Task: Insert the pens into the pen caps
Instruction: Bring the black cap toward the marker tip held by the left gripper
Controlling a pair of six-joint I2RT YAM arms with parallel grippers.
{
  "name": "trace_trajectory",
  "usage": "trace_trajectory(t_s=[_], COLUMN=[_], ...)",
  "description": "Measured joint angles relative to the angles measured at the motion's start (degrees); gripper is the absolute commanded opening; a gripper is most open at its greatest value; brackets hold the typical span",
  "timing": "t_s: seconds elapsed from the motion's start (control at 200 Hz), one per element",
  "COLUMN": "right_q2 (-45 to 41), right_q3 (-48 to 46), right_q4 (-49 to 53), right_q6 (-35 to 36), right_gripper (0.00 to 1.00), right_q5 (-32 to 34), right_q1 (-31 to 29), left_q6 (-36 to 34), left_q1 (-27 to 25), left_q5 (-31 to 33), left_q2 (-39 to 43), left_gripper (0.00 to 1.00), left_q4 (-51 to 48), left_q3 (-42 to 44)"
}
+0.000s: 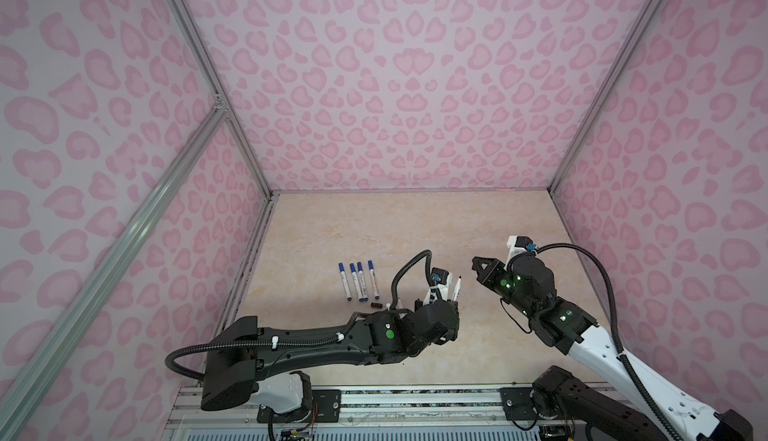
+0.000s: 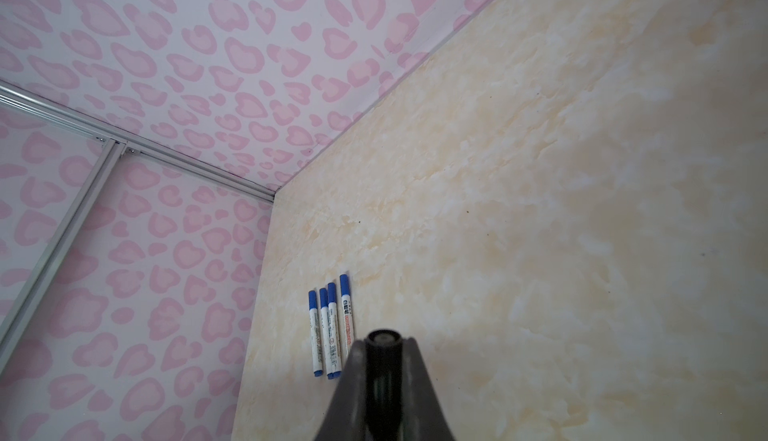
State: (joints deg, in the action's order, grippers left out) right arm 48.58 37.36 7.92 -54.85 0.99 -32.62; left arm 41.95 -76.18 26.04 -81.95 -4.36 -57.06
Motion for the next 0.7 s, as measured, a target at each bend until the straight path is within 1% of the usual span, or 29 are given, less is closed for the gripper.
trace_trajectory(t_s=[0.16, 0.48, 0.7], right_q2=[0.1, 0.9, 1.1], right_q3=[0.1, 1.0, 1.0], right_q4=[-0.9, -2.4, -2.4], right_q6=[0.0, 0.0, 0.0], right_gripper=[0.08, 0.08, 0.08], right_q5=[-0.9, -0.5, 0.5], right_q1=[-0.9, -5.6, -5.9], left_q6=[-0.6, -1.0, -1.0], left_q1=[0.5, 0.9, 1.2], left_q5=[-1.4, -2.2, -2.2], left_q2=[-0.8, -1.2, -1.2], left_gripper=[0.03, 0.03, 0.03], left_q4=[0.2, 0.3, 0.5], left_q3=[-0.4, -0.9, -0.9])
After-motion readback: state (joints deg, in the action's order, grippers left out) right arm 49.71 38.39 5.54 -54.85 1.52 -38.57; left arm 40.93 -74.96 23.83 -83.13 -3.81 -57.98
